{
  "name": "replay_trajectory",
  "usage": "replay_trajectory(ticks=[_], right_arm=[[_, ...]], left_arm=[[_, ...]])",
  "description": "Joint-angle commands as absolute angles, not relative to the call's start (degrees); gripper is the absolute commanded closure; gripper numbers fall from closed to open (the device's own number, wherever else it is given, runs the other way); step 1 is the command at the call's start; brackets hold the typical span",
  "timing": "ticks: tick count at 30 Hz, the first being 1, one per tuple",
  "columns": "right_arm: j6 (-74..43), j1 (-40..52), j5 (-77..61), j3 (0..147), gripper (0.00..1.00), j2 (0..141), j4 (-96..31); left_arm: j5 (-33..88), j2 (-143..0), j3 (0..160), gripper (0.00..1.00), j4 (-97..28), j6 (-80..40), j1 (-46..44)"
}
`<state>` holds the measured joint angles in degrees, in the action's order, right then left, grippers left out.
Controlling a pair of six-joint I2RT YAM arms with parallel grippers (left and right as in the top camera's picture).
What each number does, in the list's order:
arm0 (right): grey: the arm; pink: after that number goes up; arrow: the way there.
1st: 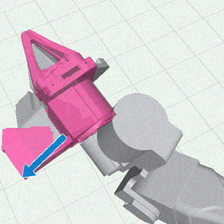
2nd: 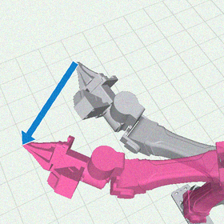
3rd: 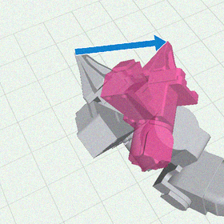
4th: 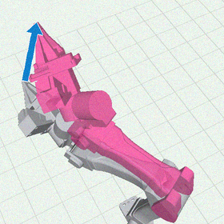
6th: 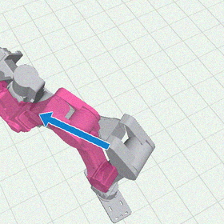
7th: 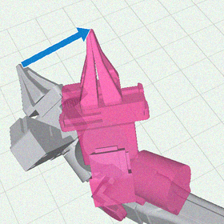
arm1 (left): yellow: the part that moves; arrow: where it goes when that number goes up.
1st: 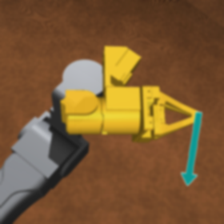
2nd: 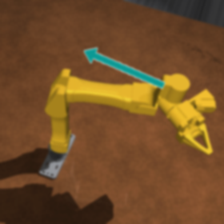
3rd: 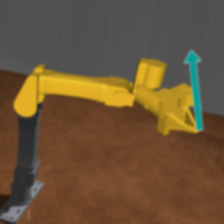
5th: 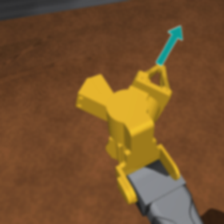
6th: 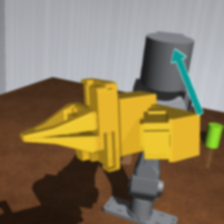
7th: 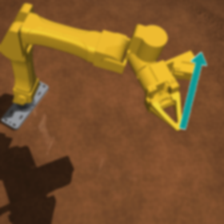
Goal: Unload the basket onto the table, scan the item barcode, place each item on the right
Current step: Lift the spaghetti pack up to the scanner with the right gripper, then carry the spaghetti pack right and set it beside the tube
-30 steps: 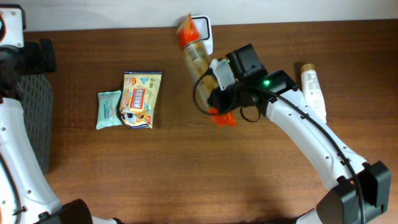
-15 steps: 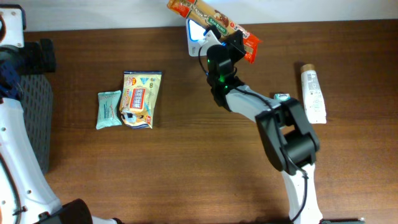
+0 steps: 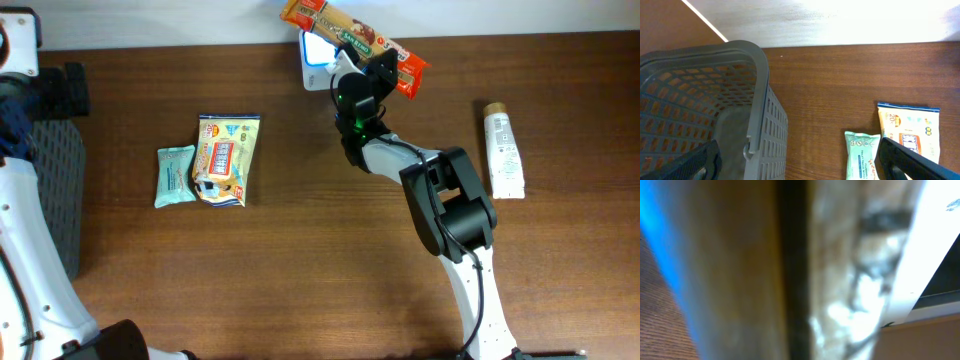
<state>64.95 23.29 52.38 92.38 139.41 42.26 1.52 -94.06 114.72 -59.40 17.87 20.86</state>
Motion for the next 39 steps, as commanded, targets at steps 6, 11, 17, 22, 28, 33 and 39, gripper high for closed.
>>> replay_trajectory(ticks=[6,11,17,22,28,33,39], right_arm=[[62.76,23.0,51.79,95.18,0.96,139.26,45.43],[62.76,24.01,55.2,95.18,0.96,139.24,48.86],[79.09,27.07,57.65,95.18,0.96,139.24,72.97],[83.77,27.05,57.56,95.18,0.96,139.24,74.91],[67.0,23.59,54.7,95.46,0.96,139.24,53.15],[66.87,25.36,55.2,95.48,0.96,139.09,57.17],[65.73,29.87,57.47,95.46,0.96,129.54,46.52]], left_arm=[[1.76,-93.41,115.33,0.01,-59.35,18.52,20.95],[1.76,-93.41,115.33,0.01,-59.35,18.52,20.95],[1.76,-93.41,115.33,0.01,-59.35,18.55,20.95],[1.76,-93.41,115.33,0.01,-59.35,18.55,20.95],[1.76,-93.41,115.33,0.01,-59.35,18.55,20.95],[1.76,-93.41,115.33,0.01,-59.35,18.52,20.95],[1.76,-93.41,115.33,0.01,-59.35,18.55,20.95]])
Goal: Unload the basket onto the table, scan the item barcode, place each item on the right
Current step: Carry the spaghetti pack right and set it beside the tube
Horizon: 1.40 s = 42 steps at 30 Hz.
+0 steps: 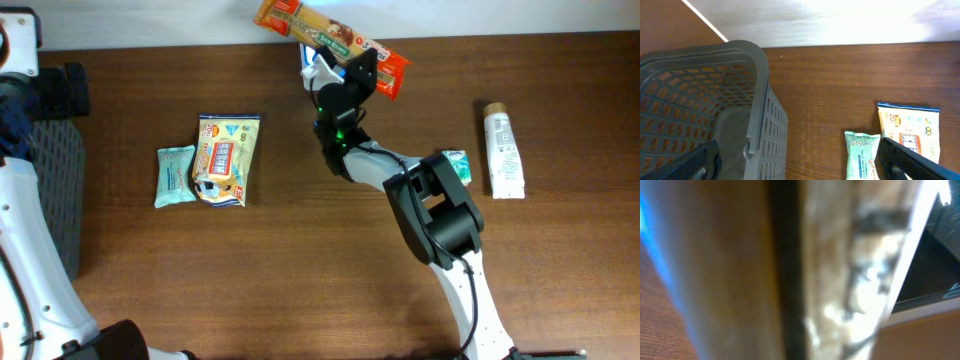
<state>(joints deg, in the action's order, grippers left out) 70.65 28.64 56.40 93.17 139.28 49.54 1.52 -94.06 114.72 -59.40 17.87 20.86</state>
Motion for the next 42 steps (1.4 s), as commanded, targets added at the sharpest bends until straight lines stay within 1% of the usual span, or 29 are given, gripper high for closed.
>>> replay_trajectory(ticks=[1,2,4,5,7,9,10,11,13,15,16,18,20,23,25,26,27,28,29,30,31,32,35,37,38,39,40,41,42], right_arm=[[63.61,30.72,57.45,95.46,0.96,127.66,42.94],[62.39,31.55,57.21,95.46,0.96,126.08,39.68],[55.18,34.17,55.11,95.46,0.96,121.32,25.98],[49.52,35.27,53.58,95.46,0.96,119.02,18.28],[29.74,37.17,43.62,95.46,0.96,112.05,-5.96],[10.22,36.99,30.24,95.46,0.96,107.07,-22.11],[2.98,36.69,26.5,95.46,0.96,105.6,-27.57],[-6.09,35.9,20.67,95.46,0.96,103.9,-37.26],[-13.3,33.36,11.31,95.39,0.96,103.66,-50.0],[-19.05,29.28,6.26,94.7,0.96,104.44,-58.57],[-19.18,26.35,2.26,93.38,0.96,104.97,-61.32],[-19.16,21.28,-2.59,88.79,0.96,105.16,-62.15],[-18.2,15.57,-4.12,81.8,0.96,105.19,-60.75],[-15.92,8.19,-3.6,72.84,0.96,105.27,-55.86],[-15.66,3.6,-0.12,69.6,0.96,105.27,-55.02],[-15.62,1.76,1.48,69.43,0.94,105.27,-54.98],[-15.0,-0.01,3.49,69.43,0.89,105.27,-54.59],[-15.03,-1.15,5.45,69.43,0.88,105.27,-54.52],[-14.85,-2.26,6.2,69.47,0.6,105.27,-54.19],[-14.76,-2.72,6.07,69.76,0.51,105.27,-54.17],[-13.54,-3.01,5.82,71.81,0.35,105.25,-55.53],[-13.52,-3.03,5.85,74.76,0.33,105.25,-57.65],[-12.25,-2.96,6.26,90.41,0.33,105.25,-66.19],[-12.23,-1.76,0.8,97.27,0.42,105.25,-67.05],[-12.14,0.16,-8.97,99.09,0.48,105.25,-64.36],[-11.09,1.45,-14.37,99.07,0.5,105.25,-62.06],[-11.11,5.54,-23.55,98.78,0.5,105.8,-55.96],[-16.86,11.79,-25.26,98.78,0.49,107.42,-48.62],[-20.62,15.44,-25.28,98.8,0.49,108.86,-44.25]], left_arm=[[1.76,-93.41,115.33,0.01,-59.35,18.55,20.95],[1.76,-93.41,115.33,0.01,-59.35,18.52,20.95],[1.76,-93.41,115.33,0.01,-59.35,18.55,20.95],[1.76,-93.41,115.33,0.01,-59.35,18.55,20.95],[1.76,-93.41,115.33,0.01,-59.35,18.55,20.95],[1.76,-93.41,115.33,0.01,-59.35,18.55,20.95],[1.76,-93.41,115.33,0.01,-59.35,18.52,20.95],[1.76,-93.41,115.33,0.01,-59.35,18.52,20.95],[1.76,-93.41,115.33,0.01,-59.35,18.52,20.95],[1.76,-93.41,115.33,0.01,-59.35,18.52,20.95],[1.76,-93.41,115.33,0.01,-59.35,18.55,20.95],[1.76,-93.41,115.33,0.01,-59.35,18.52,20.95],[1.76,-93.41,115.33,0.01,-59.35,18.55,20.95],[1.76,-93.41,115.33,0.01,-59.35,18.55,20.95],[1.76,-93.41,115.33,0.01,-59.35,18.52,20.95],[1.76,-93.41,115.33,0.01,-59.35,18.52,20.95],[1.76,-93.41,115.33,0.01,-59.35,18.55,20.95],[1.76,-93.41,115.33,0.01,-59.35,18.55,20.95],[1.76,-93.41,115.33,0.01,-59.35,18.55,20.95],[1.76,-93.41,115.33,0.01,-59.35,18.52,20.95],[1.76,-93.41,115.33,0.01,-59.35,18.52,20.95],[1.76,-93.41,115.33,0.01,-59.35,18.55,20.95],[1.76,-93.41,115.33,0.01,-59.35,18.52,20.95],[1.76,-93.41,115.33,0.01,-59.35,18.55,20.95],[1.76,-93.41,115.33,0.01,-59.35,18.52,20.95],[1.76,-93.41,115.33,0.01,-59.35,18.55,20.95],[1.76,-93.41,115.33,0.01,-59.35,18.52,20.95],[1.76,-93.41,115.33,0.01,-59.35,18.55,20.95],[1.76,-93.41,115.33,0.01,-59.35,18.55,20.95]])
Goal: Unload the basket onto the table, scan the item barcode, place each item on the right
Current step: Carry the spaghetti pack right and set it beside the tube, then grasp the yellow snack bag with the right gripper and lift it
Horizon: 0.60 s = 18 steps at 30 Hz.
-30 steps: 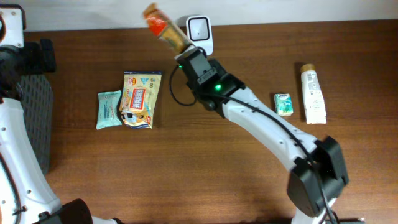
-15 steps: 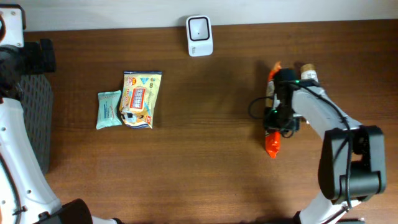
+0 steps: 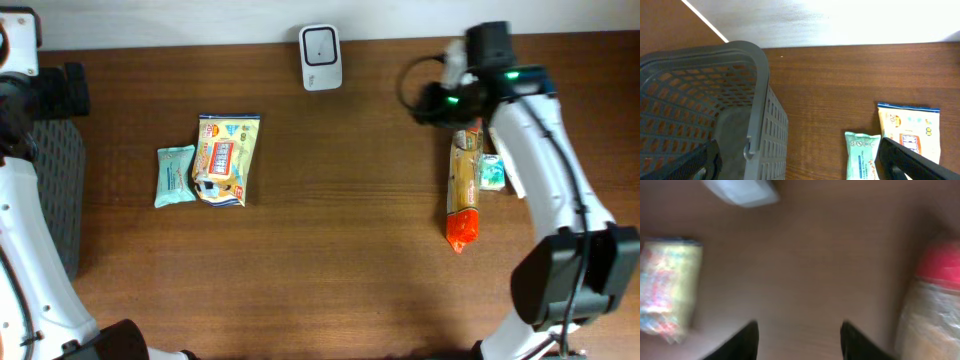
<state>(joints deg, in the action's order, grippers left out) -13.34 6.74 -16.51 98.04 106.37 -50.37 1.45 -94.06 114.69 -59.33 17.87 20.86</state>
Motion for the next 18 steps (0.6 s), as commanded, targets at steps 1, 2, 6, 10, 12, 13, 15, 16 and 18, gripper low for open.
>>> replay_trajectory(ticks=[1,2,6,10,12,13,15,16,18], right_arm=[[-24.34,19.49,-25.36,98.8,0.49,110.74,-39.27],[-27.2,24.49,-25.58,99.2,0.49,113.78,-33.08],[-29.41,36.56,-25.04,118.34,0.45,134.21,-35.86],[-28.8,40.29,-24.43,123.07,0.39,142.65,-39.29],[-28.8,41.41,-24.88,123.07,0.43,144.73,-40.36],[-28.8,41.6,-24.88,123.07,0.52,144.79,-40.64],[-28.82,41.63,-25.08,123.07,0.67,144.79,-41.6],[-28.8,41.8,-25.06,123.07,0.67,144.79,-42.94],[-27.62,42.04,-24.88,122.91,0.75,144.81,-46.52]], left_arm=[[1.76,-93.41,115.33,0.01,-59.35,18.52,20.95],[1.76,-93.41,115.33,0.01,-59.35,18.52,20.95],[1.76,-93.41,115.33,0.01,-59.35,18.55,20.95],[1.76,-93.41,115.33,0.01,-59.35,18.52,20.95],[1.76,-93.41,115.33,0.01,-59.35,18.52,20.95],[1.76,-93.41,115.33,0.01,-59.35,18.52,20.95],[1.76,-93.41,115.33,0.01,-59.35,18.55,20.95],[1.76,-93.41,115.33,0.01,-59.35,18.52,20.95],[1.76,-93.41,115.33,0.01,-59.35,18.52,20.95]])
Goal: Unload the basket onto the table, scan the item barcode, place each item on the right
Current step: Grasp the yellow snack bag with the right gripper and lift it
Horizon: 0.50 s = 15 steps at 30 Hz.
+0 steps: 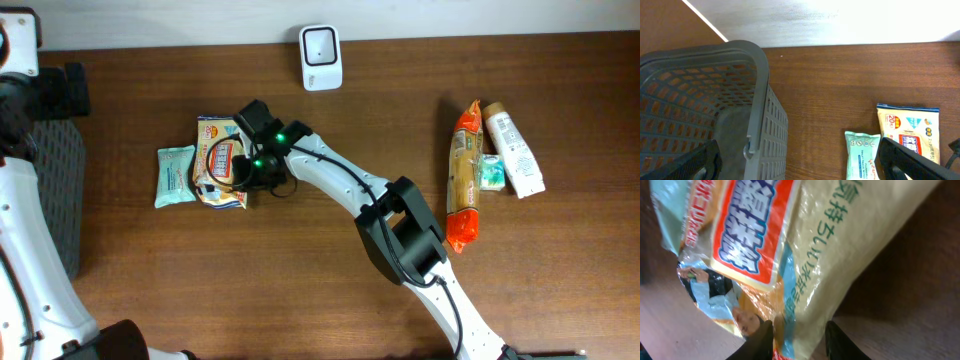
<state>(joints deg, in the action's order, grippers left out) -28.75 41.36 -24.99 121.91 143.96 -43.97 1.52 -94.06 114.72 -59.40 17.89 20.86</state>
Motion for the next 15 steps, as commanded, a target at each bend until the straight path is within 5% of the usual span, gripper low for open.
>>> replay_trajectory(ticks=[1,3,11,14,15], right_arm=[[-25.65,42.04,-24.88,122.89,0.78,144.81,-47.92],[-19.53,42.02,-24.84,122.89,0.96,144.81,-53.52],[-7.27,33.3,-17.93,122.98,0.96,140.07,-77.19],[-7.25,29.02,-20.12,125.89,0.49,137.16,-73.91],[-5.76,28.53,-22.96,126.23,0.43,137.16,-71.26]], left_arm=[[1.76,-93.41,115.33,0.01,-59.35,18.55,20.95],[1.76,-93.41,115.33,0.01,-59.35,18.52,20.95],[1.76,-93.41,115.33,0.01,-59.35,18.52,20.95],[1.76,-93.41,115.33,0.01,-59.35,18.52,20.95],[1.76,-93.41,115.33,0.01,-59.35,18.52,20.95]])
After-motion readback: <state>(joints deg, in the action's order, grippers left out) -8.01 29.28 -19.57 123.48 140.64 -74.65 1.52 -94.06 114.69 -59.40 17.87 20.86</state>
